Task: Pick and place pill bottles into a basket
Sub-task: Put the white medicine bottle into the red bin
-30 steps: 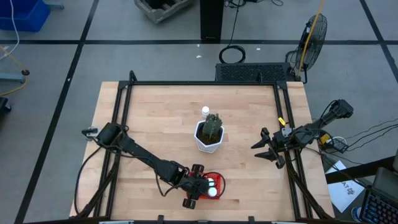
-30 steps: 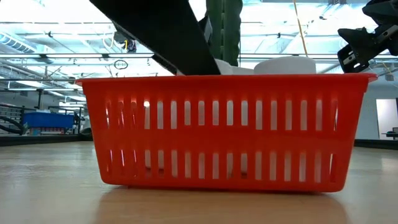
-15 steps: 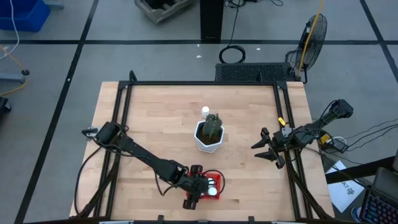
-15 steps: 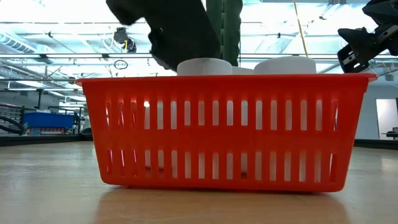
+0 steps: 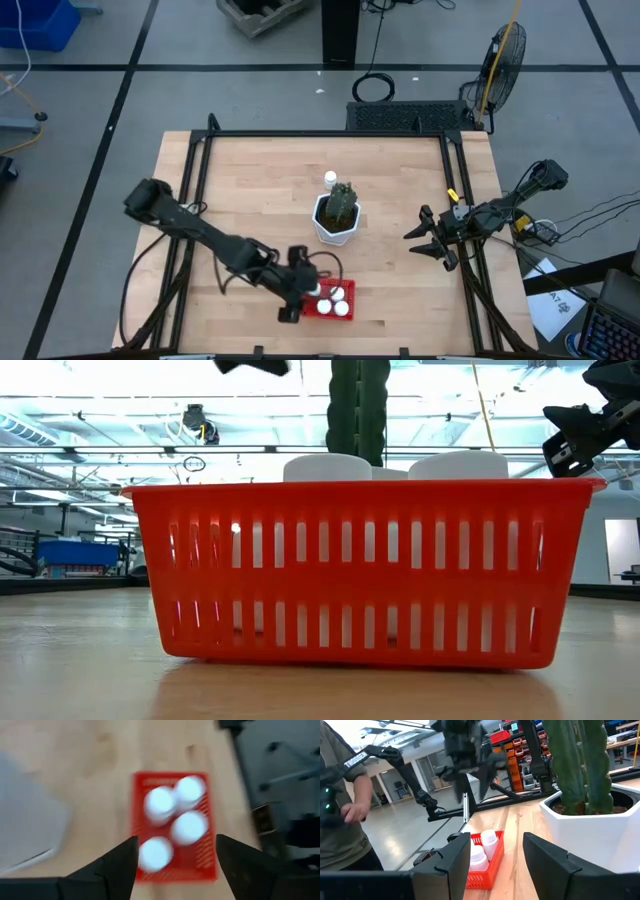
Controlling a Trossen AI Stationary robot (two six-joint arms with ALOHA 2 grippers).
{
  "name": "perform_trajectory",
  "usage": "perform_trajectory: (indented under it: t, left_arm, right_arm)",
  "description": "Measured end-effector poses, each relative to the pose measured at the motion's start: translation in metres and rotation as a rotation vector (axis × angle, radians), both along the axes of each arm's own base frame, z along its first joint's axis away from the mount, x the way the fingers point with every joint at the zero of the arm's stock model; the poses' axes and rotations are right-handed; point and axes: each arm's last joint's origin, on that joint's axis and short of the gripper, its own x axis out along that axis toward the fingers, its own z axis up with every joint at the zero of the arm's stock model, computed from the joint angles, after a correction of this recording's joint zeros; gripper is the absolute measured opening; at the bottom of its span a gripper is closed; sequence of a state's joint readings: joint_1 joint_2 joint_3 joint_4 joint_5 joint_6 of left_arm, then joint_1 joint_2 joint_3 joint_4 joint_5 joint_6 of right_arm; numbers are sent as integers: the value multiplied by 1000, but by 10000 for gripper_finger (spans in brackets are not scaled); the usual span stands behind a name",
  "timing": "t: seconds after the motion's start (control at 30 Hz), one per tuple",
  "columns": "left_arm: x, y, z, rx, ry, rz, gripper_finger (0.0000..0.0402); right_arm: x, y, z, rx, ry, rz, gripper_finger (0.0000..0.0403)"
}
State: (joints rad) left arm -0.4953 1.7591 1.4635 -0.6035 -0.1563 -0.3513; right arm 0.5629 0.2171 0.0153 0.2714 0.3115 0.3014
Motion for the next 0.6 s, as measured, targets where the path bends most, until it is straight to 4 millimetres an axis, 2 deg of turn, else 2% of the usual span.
perform_trajectory:
  t: [0.13,0.3,0.43,0.6]
  left_arm:
    - [-19,17,12,105,67,107,254]
    - [-29,52,24,108,137,279,246]
    - [-35,88,35,103,182,413,249]
    - [-55,136,58,104,180,591,248]
  right_arm:
    - [0,0,0,0,0,0,172]
    - [0,0,0,-1,1,0,175]
    - [0,0,0,0,0,0,175]
    - [0,0,0,0,0,0,172]
